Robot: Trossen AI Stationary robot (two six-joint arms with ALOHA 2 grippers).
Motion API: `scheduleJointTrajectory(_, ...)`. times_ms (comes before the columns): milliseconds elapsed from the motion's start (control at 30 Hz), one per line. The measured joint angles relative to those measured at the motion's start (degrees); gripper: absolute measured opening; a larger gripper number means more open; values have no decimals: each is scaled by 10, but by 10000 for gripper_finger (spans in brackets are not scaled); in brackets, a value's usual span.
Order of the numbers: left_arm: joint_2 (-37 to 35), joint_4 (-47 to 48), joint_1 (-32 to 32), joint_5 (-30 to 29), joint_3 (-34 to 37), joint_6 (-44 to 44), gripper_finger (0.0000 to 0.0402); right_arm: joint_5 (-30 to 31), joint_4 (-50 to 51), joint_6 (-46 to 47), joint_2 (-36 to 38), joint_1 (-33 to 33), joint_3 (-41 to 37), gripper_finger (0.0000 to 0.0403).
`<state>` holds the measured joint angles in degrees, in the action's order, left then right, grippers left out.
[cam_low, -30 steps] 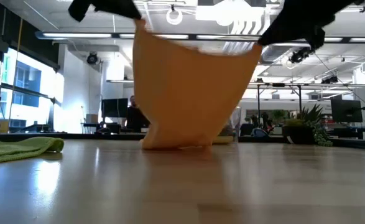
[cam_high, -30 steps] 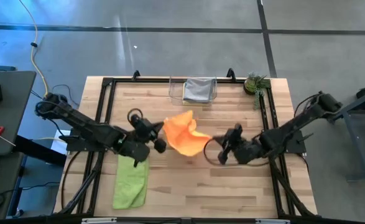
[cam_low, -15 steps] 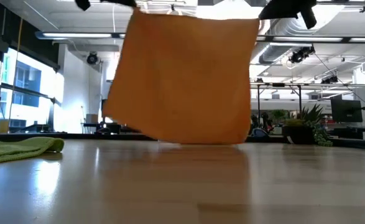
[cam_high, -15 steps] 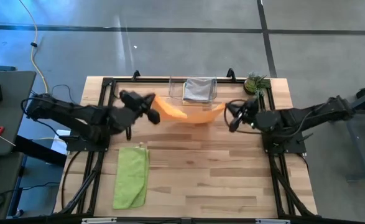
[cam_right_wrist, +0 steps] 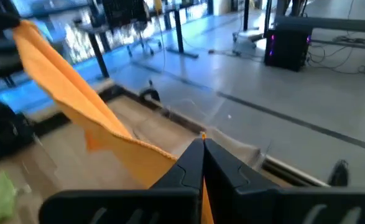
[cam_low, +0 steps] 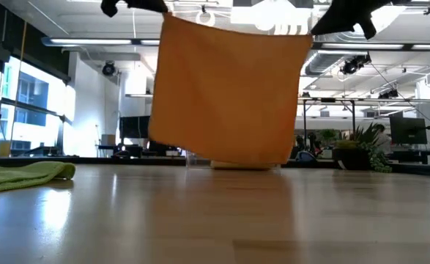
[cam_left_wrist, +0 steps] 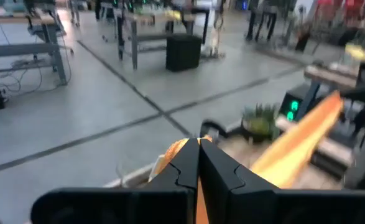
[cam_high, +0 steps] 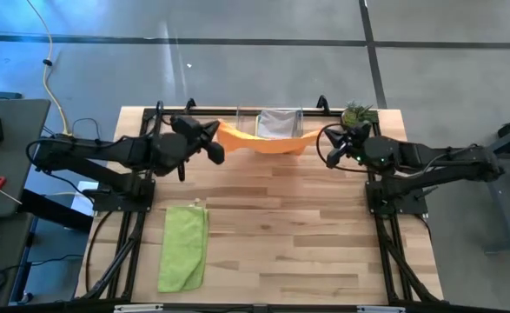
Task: Fold microfiber towels
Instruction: Fold the orange towel on the table
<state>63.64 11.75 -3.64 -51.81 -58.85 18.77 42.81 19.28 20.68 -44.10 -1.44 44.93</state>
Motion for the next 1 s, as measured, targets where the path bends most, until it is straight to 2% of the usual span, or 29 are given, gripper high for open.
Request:
scheduleJointTrajectory(100, 0, 48, 27, -25, 14, 42, 0, -9, 49, 20, 9, -11, 0, 0)
scheduleJointTrajectory(233, -2, 54, 89, -54, 75, 109, 0, -10, 98, 71, 16, -52, -17, 0)
scheduleJointTrajectory(533, 22, -5, 285, -155, 189, 270, 0, -11, 90, 206, 10, -205, -95, 0)
scheduleJointTrajectory(800, 99, -102, 412, -181, 195, 252, 0, -11, 53, 272, -30, -327, -111, 0)
scheduleJointTrajectory(900, 116, -117, 435, -199, 186, 246, 0, -11, 35, 278, -42, -358, -110, 0)
scheduleJointTrajectory(1000, 117, -118, 438, -230, 163, 200, 0, 0, 39, 283, -43, -375, -97, 0)
